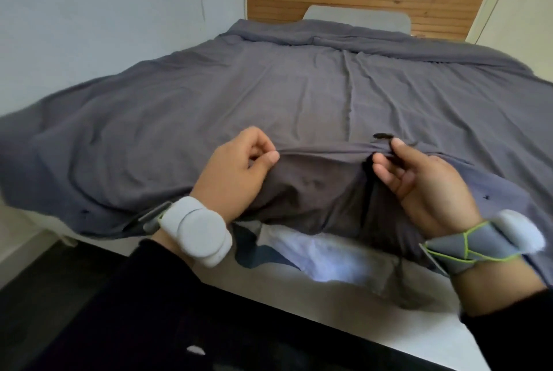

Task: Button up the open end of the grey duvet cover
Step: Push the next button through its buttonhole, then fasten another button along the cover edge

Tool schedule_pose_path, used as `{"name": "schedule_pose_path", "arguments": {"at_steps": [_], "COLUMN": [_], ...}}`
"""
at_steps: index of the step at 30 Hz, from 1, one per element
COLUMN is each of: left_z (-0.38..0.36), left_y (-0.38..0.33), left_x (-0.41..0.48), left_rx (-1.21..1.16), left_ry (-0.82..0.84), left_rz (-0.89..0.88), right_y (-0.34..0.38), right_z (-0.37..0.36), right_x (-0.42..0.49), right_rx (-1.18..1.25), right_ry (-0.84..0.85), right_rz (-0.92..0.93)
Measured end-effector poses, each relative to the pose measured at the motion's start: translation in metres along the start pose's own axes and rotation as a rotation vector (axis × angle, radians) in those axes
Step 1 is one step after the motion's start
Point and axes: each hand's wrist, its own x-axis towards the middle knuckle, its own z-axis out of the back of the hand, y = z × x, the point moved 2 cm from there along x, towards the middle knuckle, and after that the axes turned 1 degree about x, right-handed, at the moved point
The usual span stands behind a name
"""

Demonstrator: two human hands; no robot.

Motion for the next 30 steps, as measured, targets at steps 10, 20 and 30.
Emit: {"name": "schedule_pose_path", "arguments": {"at_steps": [10,20,30], "left_z": [-0.012,0.011,0.006], "left_y": [0.064,0.087,0.088], "left_x": [0.015,0.002,-0.026], "left_rx": [0.273,0.141,0.321], "left_ry": [0.440,0.524,0.703], "left_rz": [0.307,0.346,0.337], "right_y": [-0.045,-0.080,-0.113], "right_z": [0.023,-0.030,-0.053], "right_x": [0.035,0.014,0.002], "right_rx": [0.054,-0.291,-0.458], "right_ry": [-0.246,0.032,0.202], "right_rz": [-0.192,-0.325,-0.387]}}
